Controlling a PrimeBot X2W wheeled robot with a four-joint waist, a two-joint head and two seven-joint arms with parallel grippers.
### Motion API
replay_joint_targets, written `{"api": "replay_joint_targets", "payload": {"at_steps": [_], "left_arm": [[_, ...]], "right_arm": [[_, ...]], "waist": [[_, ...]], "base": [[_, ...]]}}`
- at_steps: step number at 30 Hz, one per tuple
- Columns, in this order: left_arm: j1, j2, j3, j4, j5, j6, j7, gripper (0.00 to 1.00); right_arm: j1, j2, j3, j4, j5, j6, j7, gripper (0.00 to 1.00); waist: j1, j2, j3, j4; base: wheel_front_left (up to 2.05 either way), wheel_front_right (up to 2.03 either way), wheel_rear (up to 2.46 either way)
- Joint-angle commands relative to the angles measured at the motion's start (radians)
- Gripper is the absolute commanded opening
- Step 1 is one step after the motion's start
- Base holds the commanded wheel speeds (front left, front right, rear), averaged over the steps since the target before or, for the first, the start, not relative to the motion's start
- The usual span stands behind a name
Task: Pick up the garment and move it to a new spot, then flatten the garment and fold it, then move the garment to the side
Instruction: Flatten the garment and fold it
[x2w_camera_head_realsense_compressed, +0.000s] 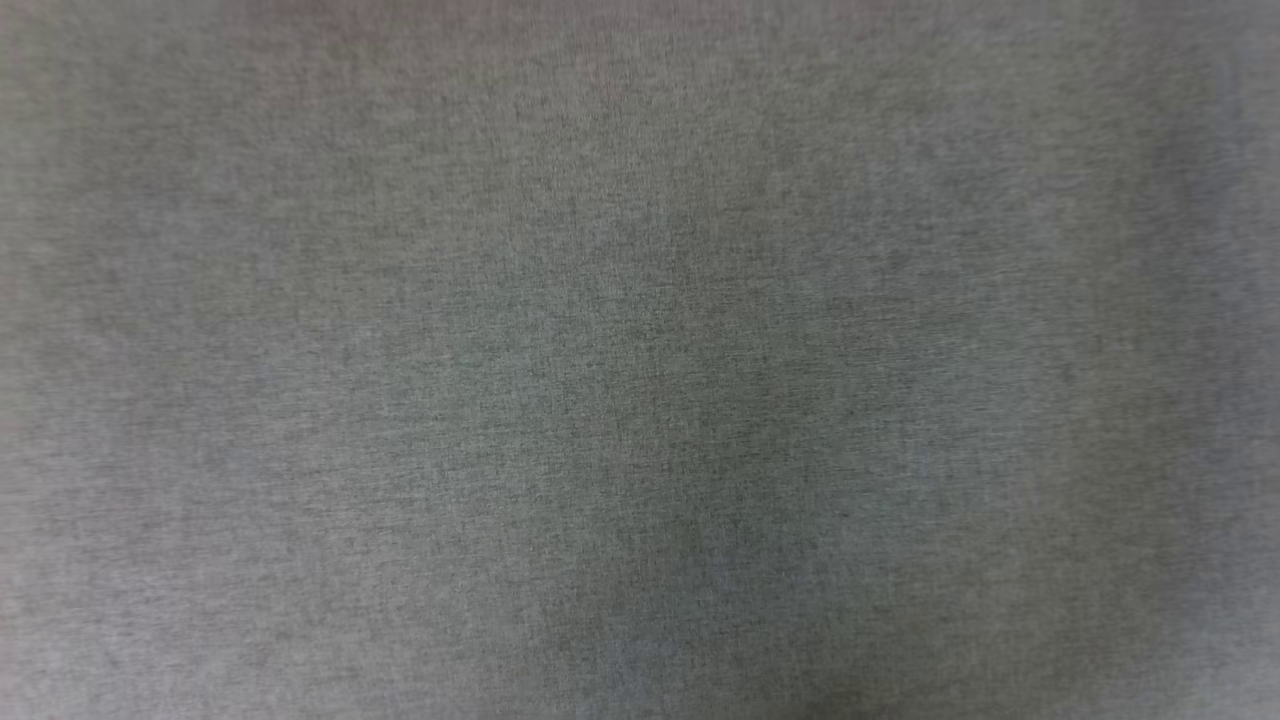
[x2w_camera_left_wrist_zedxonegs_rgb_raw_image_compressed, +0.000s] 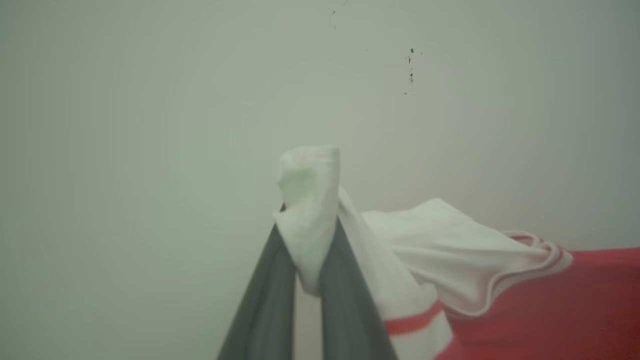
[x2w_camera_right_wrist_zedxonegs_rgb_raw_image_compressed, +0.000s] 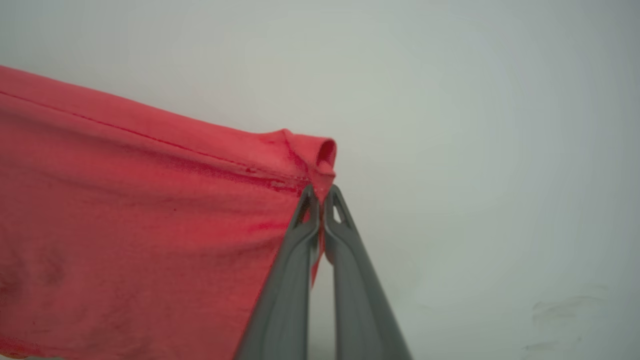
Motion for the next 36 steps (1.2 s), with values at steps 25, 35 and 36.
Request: {"api": "replay_joint_targets", "payload": {"at_steps": [25, 35, 36], "left_arm": [[0.453, -0.035, -0.014, 0.164, -0.148, -0.047, -0.045, 0.00], [1.002, -0.015, -0.009, -0.009, -0.249, -0.008, -0.028, 0.00], [1.057, -0.011, -0.007, -0.040, -0.255, 0.007, -0.024, 0.00]], "right_arm": [[0.348, -0.007, 0.186, 0.157, 0.190, -0.001, -0.020, 0.00], [0.786, -0.068, 0.276, 0.015, 0.387, -0.001, 0.039, 0.00], [0.834, -0.079, 0.284, -0.010, 0.401, -0.001, 0.050, 0.00]], "waist": [[-0.0002, 0.0000, -0.155, 0.028], [-0.0002, 0.0000, -0.399, 0.030], [-0.0002, 0.0000, -0.417, 0.030]], "base": [[0.00, 0.00, 0.00], [0.00, 0.00, 0.00], [0.00, 0.00, 0.00]]}}
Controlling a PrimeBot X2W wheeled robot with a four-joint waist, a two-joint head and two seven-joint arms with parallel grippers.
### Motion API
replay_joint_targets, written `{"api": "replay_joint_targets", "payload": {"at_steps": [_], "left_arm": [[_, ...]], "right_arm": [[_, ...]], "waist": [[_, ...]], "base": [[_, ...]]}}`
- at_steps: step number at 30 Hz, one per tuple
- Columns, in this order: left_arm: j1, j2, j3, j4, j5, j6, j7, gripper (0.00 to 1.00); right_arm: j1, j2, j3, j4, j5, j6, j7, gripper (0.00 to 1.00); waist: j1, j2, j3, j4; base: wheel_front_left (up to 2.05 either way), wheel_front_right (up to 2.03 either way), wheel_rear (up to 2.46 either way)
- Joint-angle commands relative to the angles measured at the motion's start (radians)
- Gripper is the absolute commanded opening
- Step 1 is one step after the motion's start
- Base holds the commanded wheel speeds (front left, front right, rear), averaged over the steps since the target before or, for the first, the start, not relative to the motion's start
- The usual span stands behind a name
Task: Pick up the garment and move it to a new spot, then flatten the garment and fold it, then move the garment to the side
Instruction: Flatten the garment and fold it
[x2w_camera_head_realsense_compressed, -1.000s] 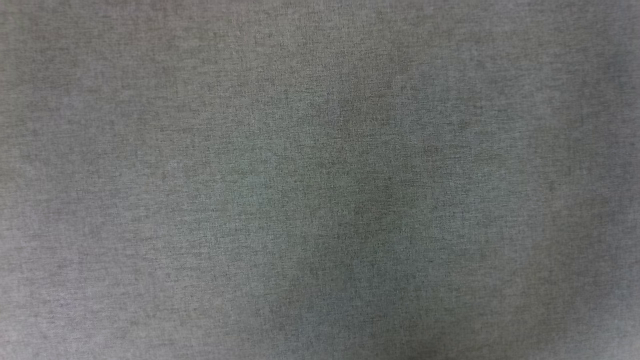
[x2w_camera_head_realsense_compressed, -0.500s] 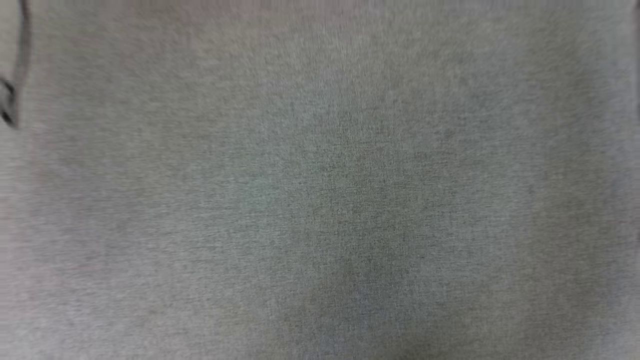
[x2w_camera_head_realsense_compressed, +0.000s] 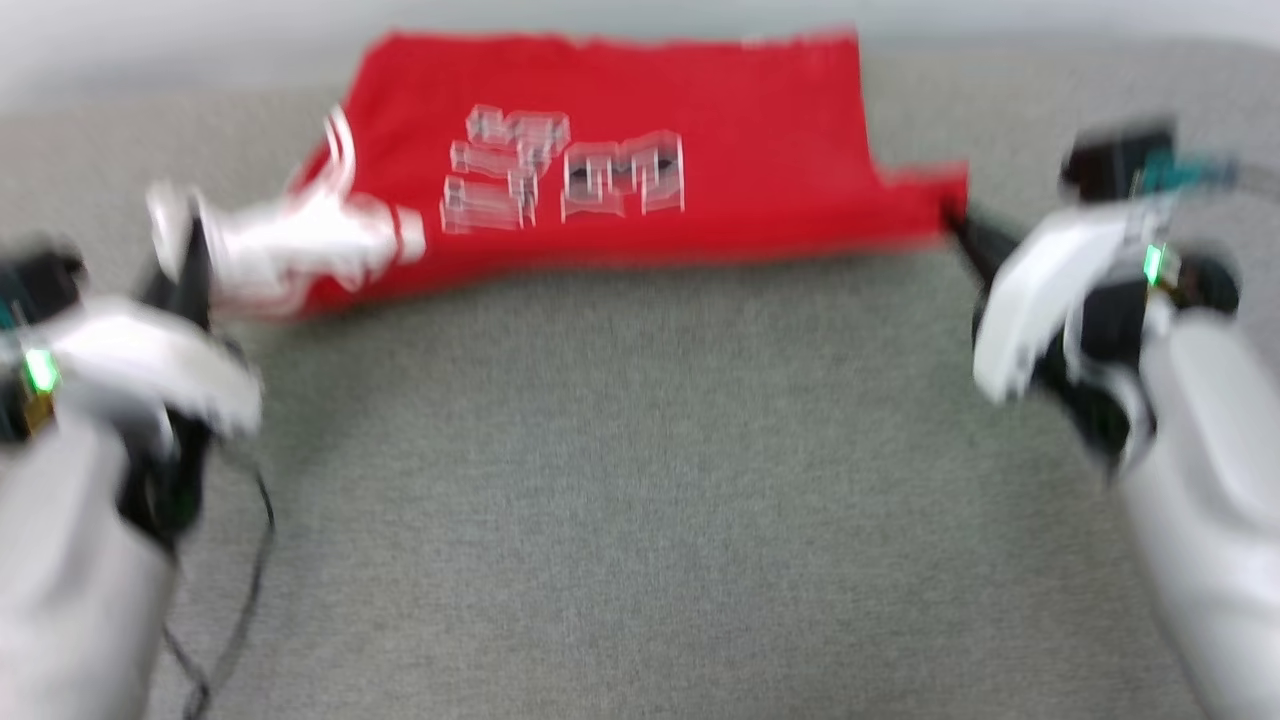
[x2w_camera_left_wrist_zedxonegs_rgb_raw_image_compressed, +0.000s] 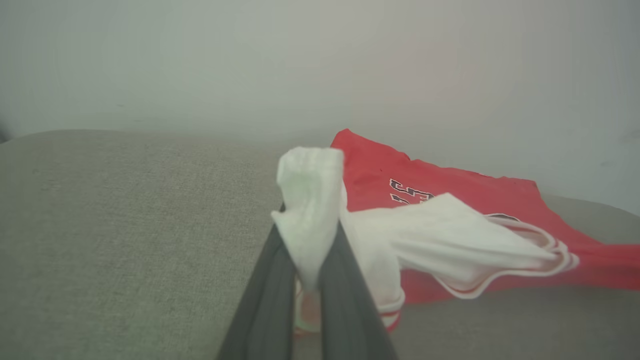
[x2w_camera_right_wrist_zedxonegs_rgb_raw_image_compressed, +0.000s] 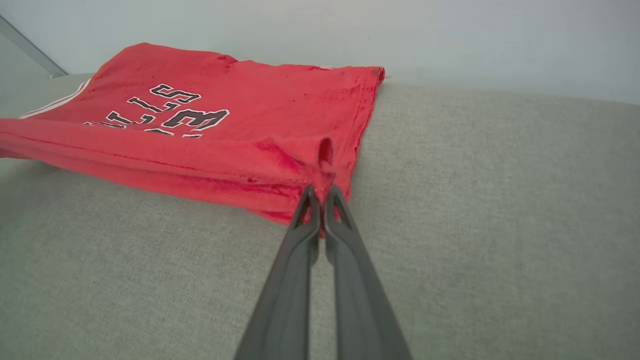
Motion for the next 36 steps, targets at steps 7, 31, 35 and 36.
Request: {"api": "replay_joint_targets", "payload": {"at_steps": [7, 31, 35, 36], "left_arm": [[0.401, 0.025, 0.028, -0.269, -0.064, 0.145, 0.043, 0.00], [0.650, 0.097, 0.009, -0.732, -0.114, 0.349, 0.262, 0.00], [0.540, 0.085, -0.017, -0.647, -0.110, 0.312, 0.298, 0.00], [0.514, 0.080, -0.020, -0.628, -0.109, 0.303, 0.301, 0.00]], "right_arm": [[0.361, -0.070, -0.009, -0.186, 0.073, -0.001, 0.089, 0.00], [0.684, 0.029, -0.231, -0.558, -0.112, -0.001, 0.313, 0.00], [0.600, 0.044, -0.192, -0.512, -0.144, -0.001, 0.314, 0.00], [0.576, 0.045, -0.181, -0.499, -0.152, -0.001, 0.312, 0.00]], "waist": [[0.0002, 0.0000, -0.188, -0.004], [0.0002, 0.0000, -0.181, -0.001], [0.0002, 0.0000, -0.139, 0.001], [0.0002, 0.0000, -0.124, 0.000]], "base": [[0.00, 0.00, 0.00], [0.00, 0.00, 0.00], [0.00, 0.00, 0.00], [0.00, 0.00, 0.00]]}}
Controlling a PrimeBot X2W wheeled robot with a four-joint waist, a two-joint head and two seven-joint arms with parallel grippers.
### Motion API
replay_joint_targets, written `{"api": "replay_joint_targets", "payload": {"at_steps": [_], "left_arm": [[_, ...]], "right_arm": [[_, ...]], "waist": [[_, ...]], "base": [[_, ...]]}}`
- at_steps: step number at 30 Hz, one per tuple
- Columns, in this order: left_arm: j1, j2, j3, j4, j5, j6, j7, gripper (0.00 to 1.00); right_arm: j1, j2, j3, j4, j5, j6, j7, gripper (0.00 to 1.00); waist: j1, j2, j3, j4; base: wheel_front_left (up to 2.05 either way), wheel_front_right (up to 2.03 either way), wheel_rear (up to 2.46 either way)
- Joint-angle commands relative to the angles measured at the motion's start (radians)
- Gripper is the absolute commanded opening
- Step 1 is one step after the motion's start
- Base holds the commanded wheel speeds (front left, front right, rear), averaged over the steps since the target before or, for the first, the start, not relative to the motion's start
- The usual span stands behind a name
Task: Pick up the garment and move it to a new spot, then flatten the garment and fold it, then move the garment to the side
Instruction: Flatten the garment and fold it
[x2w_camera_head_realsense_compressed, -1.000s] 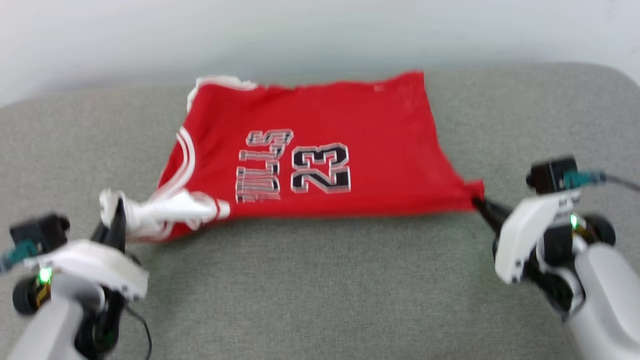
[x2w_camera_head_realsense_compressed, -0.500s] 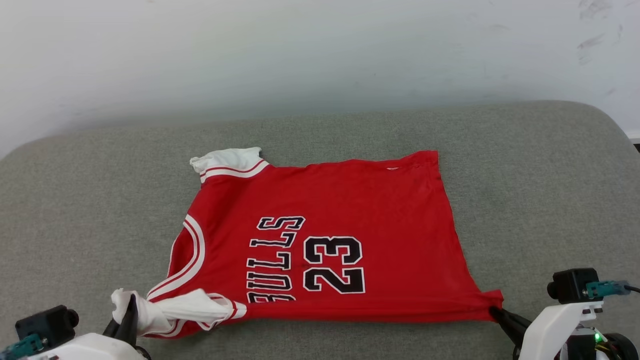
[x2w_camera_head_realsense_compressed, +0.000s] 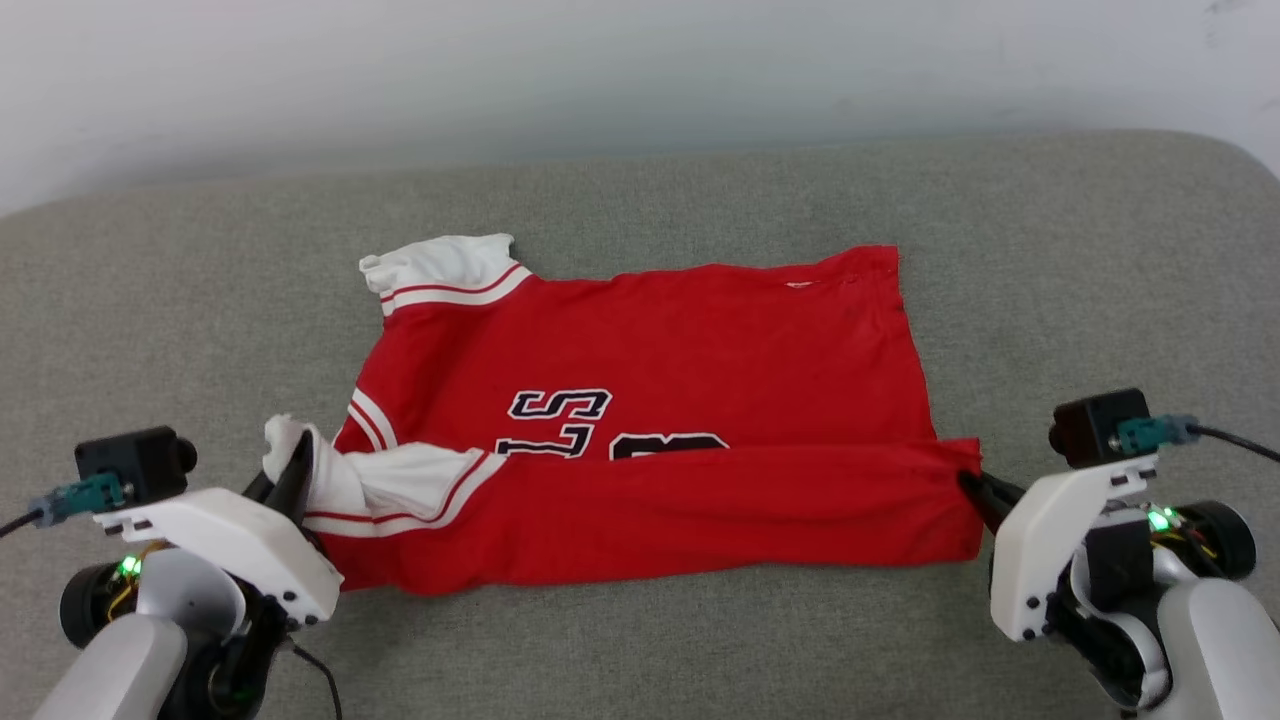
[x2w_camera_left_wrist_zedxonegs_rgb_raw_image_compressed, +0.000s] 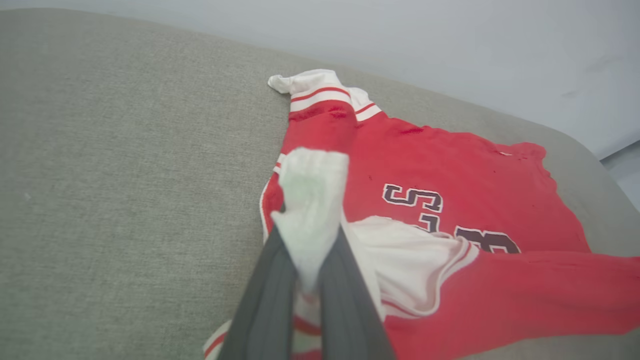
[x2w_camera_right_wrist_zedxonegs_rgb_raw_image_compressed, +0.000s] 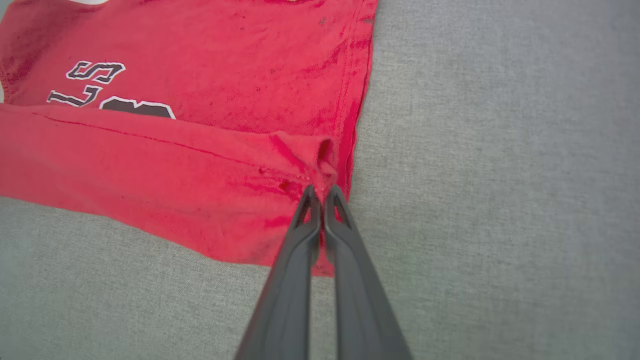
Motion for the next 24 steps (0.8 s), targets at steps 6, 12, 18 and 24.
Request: {"api": "replay_joint_targets", "payload": {"at_steps": [6, 12, 18, 24], "left_arm": [[-0.166, -0.030, -0.026, 0.156, 0.013, -0.068, 0.014, 0.00], [-0.221, -0.070, -0.057, 0.282, -0.003, -0.120, 0.025, 0.37], [-0.219, -0.110, -0.056, 0.368, -0.020, -0.148, -0.010, 1.00], [-0.195, -0.097, -0.042, 0.378, -0.024, -0.153, -0.040, 1.00]], "right_arm": [[-0.177, 0.000, 0.065, 0.140, -0.024, -0.001, -0.030, 0.00], [-0.236, 0.009, 0.112, 0.262, -0.019, -0.001, -0.089, 1.00], [-0.220, 0.001, 0.127, 0.354, 0.005, -0.001, -0.175, 1.00], [-0.208, 0.005, 0.110, 0.332, 0.025, -0.001, -0.372, 1.00]], "waist": [[0.0000, 0.0000, 0.131, 0.000], [0.0000, 0.0000, 0.173, 0.000], [0.0000, 0.0000, 0.143, 0.005], [0.0000, 0.0000, 0.085, 0.005]], "base": [[0.00, 0.00, 0.00], [0.00, 0.00, 0.00], [0.00, 0.00, 0.00], [0.00, 0.00, 0.00]]}}
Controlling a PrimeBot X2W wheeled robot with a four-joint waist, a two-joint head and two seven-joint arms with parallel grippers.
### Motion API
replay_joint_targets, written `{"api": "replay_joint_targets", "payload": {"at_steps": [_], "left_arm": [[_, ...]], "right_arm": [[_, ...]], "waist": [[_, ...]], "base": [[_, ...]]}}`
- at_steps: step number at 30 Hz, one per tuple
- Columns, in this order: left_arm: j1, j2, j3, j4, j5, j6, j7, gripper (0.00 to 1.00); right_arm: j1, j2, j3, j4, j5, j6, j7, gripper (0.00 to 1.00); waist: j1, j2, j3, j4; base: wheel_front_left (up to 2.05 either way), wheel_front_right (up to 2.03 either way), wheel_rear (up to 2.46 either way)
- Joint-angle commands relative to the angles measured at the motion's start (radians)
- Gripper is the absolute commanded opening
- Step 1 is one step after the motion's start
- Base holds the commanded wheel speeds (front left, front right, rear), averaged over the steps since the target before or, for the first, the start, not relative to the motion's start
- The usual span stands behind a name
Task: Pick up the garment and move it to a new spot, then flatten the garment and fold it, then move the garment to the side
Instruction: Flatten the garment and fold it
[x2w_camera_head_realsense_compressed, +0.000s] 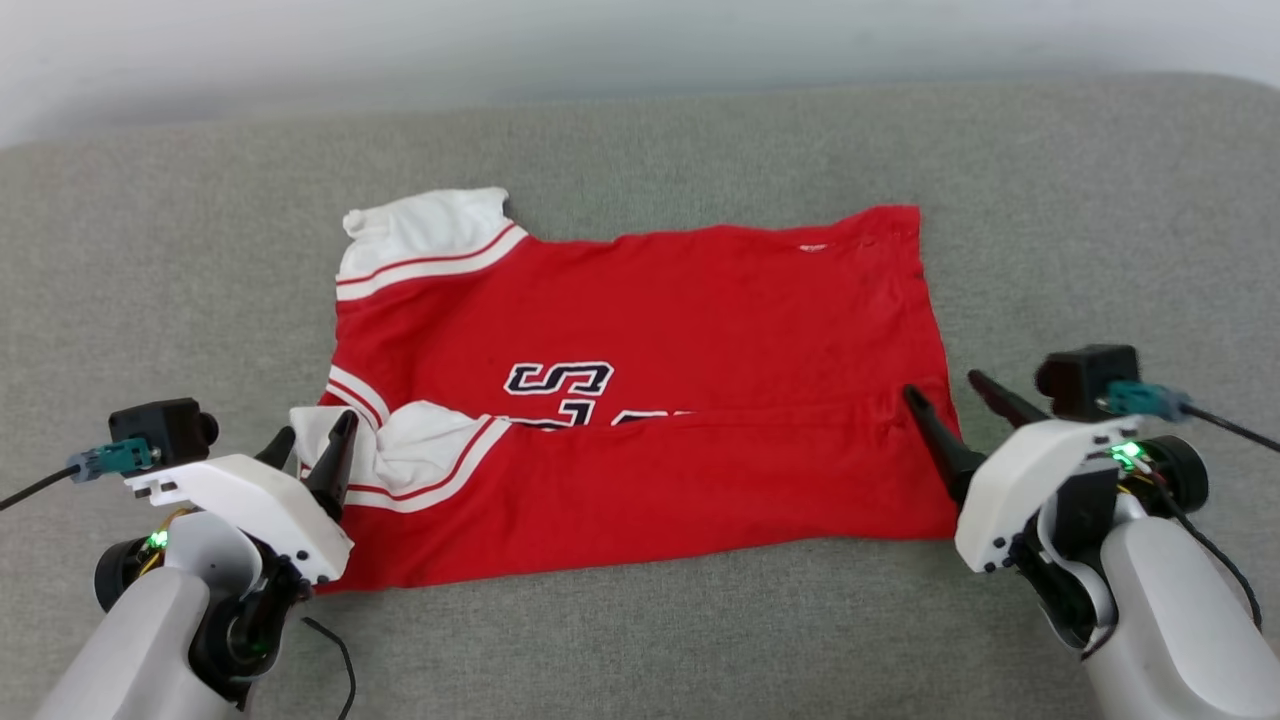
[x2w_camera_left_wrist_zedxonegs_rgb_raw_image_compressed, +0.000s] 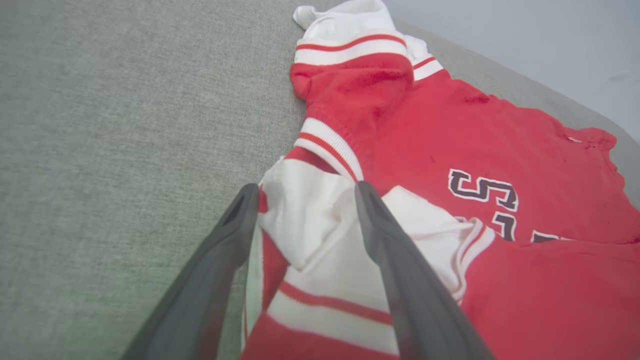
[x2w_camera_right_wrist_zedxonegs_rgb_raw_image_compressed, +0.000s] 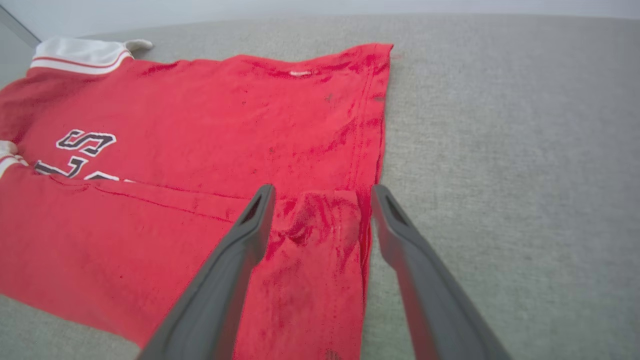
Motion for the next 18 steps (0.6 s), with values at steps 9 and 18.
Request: {"api": "replay_joint_targets", "payload": {"at_steps": [9, 18], "left_arm": [[0.052, 0.108, -0.006, -0.077, 0.006, -0.011, 0.075, 1.00], [0.112, 0.241, -0.056, -0.180, -0.055, 0.016, 0.364, 1.00]], "right_arm": [[0.099, 0.016, -0.042, -0.063, -0.040, 0.000, -0.241, 1.00], [0.156, 0.053, -0.084, -0.146, -0.064, 0.000, -0.299, 1.00]], "waist": [[-0.0002, 0.0000, -0.127, -0.010], [-0.0002, 0.0000, -0.141, -0.054]], "base": [[0.00, 0.00, 0.00], [0.00, 0.00, 0.00]]}}
